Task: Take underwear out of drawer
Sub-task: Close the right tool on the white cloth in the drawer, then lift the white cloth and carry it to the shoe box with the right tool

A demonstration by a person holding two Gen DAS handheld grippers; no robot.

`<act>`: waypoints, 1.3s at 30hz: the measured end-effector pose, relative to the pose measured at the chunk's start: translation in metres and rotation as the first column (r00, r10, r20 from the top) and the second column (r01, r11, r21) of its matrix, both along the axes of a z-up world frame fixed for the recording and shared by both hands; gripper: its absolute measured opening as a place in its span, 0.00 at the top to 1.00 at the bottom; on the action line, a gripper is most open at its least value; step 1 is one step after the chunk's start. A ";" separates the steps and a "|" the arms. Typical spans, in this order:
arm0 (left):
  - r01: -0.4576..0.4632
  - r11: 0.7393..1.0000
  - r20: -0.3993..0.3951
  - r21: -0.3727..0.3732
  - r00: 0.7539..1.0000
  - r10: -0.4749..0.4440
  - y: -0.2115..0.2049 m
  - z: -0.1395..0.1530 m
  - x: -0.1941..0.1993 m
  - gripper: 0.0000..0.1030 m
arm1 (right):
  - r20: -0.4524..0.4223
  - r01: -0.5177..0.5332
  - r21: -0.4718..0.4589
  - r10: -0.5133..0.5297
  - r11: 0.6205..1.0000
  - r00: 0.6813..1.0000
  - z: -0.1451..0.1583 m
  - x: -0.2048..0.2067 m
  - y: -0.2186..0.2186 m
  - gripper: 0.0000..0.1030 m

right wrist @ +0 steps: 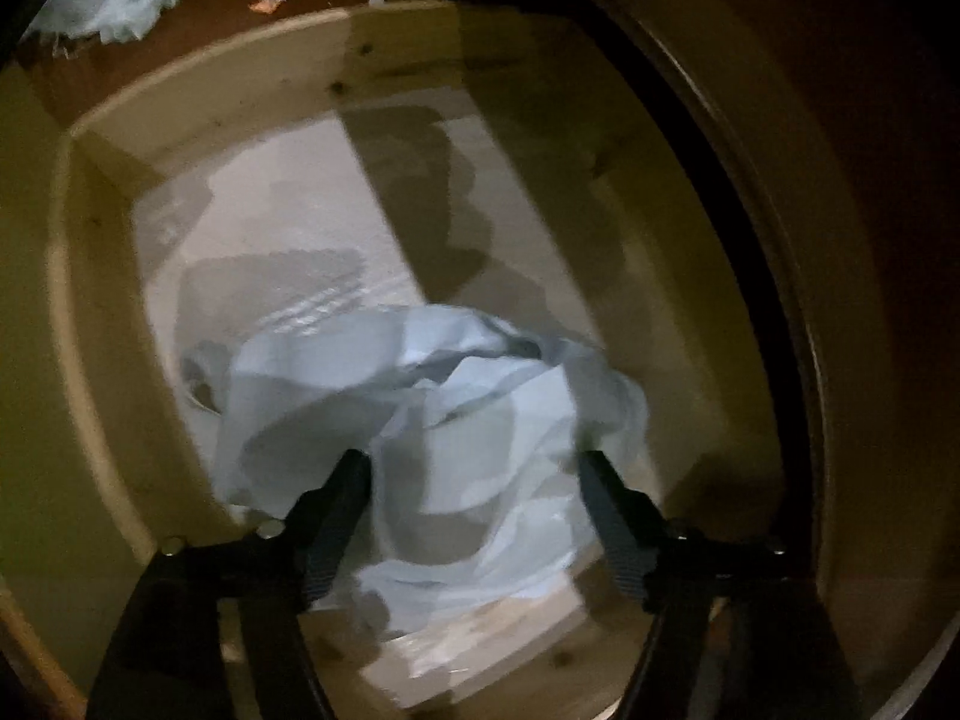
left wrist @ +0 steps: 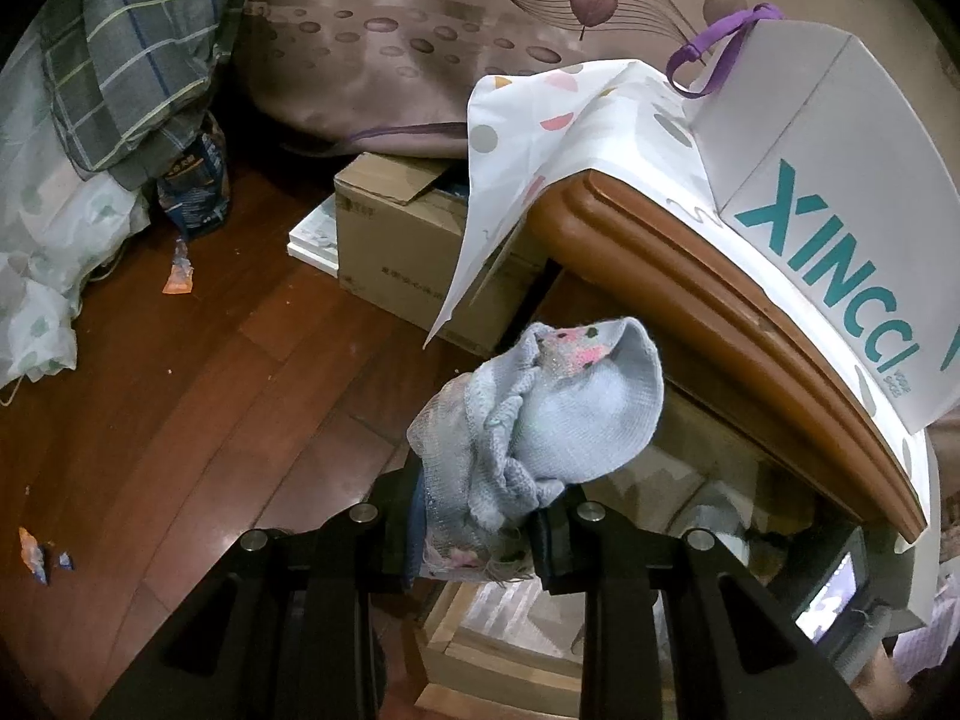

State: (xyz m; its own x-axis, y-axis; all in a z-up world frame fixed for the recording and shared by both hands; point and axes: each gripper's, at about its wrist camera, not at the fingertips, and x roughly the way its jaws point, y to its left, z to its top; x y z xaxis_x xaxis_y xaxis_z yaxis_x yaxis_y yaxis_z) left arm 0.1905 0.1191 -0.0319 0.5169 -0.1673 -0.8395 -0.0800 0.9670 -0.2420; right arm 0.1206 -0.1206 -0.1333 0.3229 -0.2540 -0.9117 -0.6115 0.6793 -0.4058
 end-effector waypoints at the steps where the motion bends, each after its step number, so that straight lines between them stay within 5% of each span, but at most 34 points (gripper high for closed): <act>1: -0.001 1.000 0.001 0.000 1.000 0.001 0.000 0.000 0.000 0.76 | 0.015 -0.001 -0.018 0.002 1.000 1.000 -0.004 -0.001 0.001 0.19; 19: 0.012 1.000 0.008 0.020 1.000 -0.012 -0.002 0.000 -0.001 0.76 | -0.156 0.124 0.209 -0.092 0.970 0.983 -0.046 0.038 -0.078 0.14; 24: 0.007 1.000 0.005 0.019 1.000 -0.007 -0.002 0.000 -0.001 0.76 | -0.185 0.131 0.237 -0.088 0.963 0.979 -0.043 0.043 -0.082 0.39; 29: 0.008 1.000 0.007 0.021 1.000 -0.008 -0.002 0.001 0.000 0.76 | -0.162 0.113 0.185 -0.083 0.976 0.983 -0.029 0.038 -0.077 0.83; 39: 0.007 1.000 0.007 0.014 1.000 -0.007 -0.003 0.000 -0.001 0.76 | -0.114 0.122 0.143 -0.106 0.982 0.988 -0.013 0.042 -0.065 0.84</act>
State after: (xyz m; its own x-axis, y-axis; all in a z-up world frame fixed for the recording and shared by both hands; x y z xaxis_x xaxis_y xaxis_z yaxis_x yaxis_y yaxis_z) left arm 0.1894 0.1165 -0.0323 0.5214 -0.1588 -0.8384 -0.0717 0.9709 -0.2285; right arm 0.1626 -0.1852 -0.1463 0.1998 -0.1424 -0.9694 -0.5607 0.7948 -0.2323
